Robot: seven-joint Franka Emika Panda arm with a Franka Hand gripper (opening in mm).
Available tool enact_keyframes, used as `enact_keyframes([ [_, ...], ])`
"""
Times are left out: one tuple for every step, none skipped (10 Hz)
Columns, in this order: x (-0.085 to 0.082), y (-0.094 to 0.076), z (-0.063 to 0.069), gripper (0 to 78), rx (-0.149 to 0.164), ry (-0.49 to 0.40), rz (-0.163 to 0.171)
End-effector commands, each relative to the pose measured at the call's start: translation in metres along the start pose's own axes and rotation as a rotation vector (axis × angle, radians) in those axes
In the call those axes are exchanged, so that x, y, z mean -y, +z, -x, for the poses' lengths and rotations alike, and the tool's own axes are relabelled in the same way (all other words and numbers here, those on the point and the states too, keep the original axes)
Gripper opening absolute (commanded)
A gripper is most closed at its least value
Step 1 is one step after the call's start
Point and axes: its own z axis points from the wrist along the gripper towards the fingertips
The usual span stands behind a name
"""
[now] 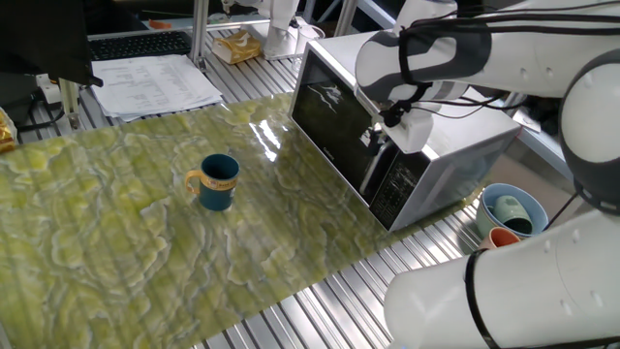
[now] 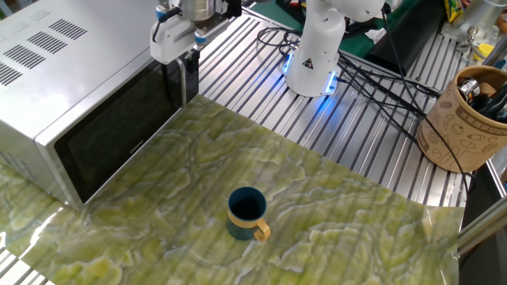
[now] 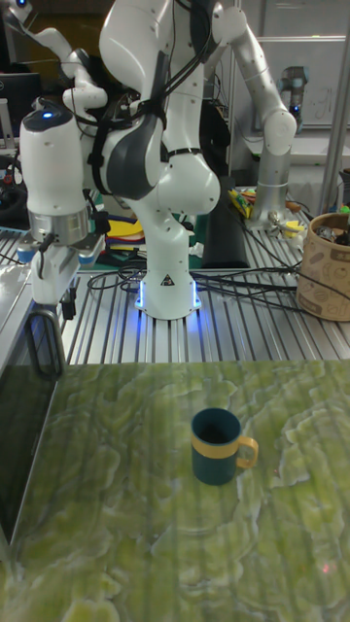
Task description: Put the bowl into the microwave
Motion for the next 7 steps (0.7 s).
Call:
enact_keyframes([
  [-0.001,-0.0011,0.0004,0.0,0.071,-0.009,-0.014],
  [-0.0011,-0.0012,0.0004,0.0,0.132,-0.003,-0.01],
  [-0.0012,-0.0012,0.0003,0.0,0.17,0.002,-0.006],
  [-0.0013,-0.0013,0.0003,0.0,0.186,0.006,-0.004],
  [-0.0013,-0.0014,0.0001,0.0,0.202,0.014,-0.001],
  [-0.0013,-0.0014,0.0001,0.0,0.202,0.014,-0.001],
  [-0.0013,-0.0026,-0.0027,0.0,0.211,0.025,-0.001],
])
